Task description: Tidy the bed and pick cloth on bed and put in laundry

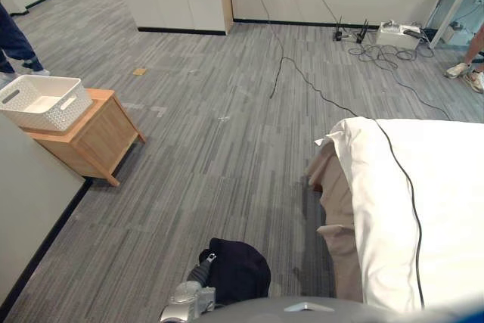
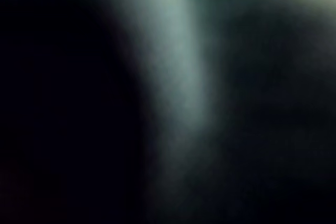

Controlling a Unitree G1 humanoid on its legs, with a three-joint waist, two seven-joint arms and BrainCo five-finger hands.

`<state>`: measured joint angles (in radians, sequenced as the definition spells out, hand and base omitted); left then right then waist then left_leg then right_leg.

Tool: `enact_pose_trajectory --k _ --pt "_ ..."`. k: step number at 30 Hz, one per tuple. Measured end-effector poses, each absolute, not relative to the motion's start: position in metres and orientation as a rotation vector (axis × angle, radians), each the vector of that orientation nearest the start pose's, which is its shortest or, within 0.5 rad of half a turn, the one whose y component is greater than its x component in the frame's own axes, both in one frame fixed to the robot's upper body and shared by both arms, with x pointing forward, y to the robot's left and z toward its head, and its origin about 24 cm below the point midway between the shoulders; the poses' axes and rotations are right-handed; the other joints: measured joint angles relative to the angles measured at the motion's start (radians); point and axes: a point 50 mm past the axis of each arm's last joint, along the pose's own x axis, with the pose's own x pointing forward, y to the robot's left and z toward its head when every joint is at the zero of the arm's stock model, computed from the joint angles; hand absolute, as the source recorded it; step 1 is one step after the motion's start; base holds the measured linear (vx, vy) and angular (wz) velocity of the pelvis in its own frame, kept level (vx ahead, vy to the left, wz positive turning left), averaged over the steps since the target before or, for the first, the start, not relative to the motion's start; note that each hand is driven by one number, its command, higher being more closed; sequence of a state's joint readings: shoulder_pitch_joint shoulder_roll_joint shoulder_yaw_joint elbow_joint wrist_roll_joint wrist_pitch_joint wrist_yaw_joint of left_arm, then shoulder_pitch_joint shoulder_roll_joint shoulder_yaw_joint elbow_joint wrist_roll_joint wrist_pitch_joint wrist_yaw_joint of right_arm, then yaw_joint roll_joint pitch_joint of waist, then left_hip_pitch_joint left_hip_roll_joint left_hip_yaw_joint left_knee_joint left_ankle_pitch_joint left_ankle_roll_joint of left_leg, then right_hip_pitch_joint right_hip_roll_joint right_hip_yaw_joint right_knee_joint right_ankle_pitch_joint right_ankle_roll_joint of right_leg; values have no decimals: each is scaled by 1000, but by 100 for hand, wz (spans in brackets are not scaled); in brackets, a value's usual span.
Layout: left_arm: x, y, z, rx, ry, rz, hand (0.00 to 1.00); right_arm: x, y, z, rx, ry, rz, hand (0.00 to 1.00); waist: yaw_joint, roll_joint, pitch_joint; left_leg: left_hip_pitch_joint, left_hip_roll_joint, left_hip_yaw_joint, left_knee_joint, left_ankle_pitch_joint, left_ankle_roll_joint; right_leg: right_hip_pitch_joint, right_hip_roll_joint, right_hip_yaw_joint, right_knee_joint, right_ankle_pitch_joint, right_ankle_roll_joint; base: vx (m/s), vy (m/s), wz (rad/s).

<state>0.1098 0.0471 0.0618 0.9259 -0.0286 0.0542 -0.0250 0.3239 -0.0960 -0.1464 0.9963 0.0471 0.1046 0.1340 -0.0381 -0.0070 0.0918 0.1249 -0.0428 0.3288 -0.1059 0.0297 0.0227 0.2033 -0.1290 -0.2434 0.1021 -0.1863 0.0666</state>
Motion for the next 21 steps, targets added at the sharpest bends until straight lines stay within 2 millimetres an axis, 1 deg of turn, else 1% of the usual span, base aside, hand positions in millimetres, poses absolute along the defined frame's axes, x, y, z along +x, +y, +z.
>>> enact_pose_trajectory --k 6,12,15,16,18,21 --pt "104 178 -157 -43 1091 105 100 -6 -202 -170 171 1383 -211 100 0 0 0 3 1 2 0 -7 0 1 0 0 -7 0 0 0 0 0" --pt "97 181 -160 -109 1160 178 100 -16 -201 -169 309 1370 -330 100 5 -1 -1 25 -1 -5 0 -12 -1 33 0 -21 -34 3 4 13 -9 2" --pt "94 181 -161 -143 1193 206 100 -24 -200 -169 391 1369 -405 100 29 0 -4 34 -1 -11 0 -9 4 50 -1 -49 -37 5 8 30 -43 5" --pt "94 180 -161 -141 1196 206 100 -26 -200 -169 406 1368 -419 100 32 2 -5 33 -1 -14 0 -9 4 50 -1 -59 -40 7 12 5 -39 12" --pt "95 180 -161 -143 1187 206 100 -27 -201 -169 414 1365 -426 100 32 5 -8 32 -1 -21 0 -5 7 51 -2 -82 -47 14 24 22 -22 8" --pt "98 179 -159 -105 1151 160 100 -25 -202 -168 385 1349 -413 100 32 6 -9 30 -2 -23 0 0 11 52 -3 -94 -53 18 30 -14 -9 1"
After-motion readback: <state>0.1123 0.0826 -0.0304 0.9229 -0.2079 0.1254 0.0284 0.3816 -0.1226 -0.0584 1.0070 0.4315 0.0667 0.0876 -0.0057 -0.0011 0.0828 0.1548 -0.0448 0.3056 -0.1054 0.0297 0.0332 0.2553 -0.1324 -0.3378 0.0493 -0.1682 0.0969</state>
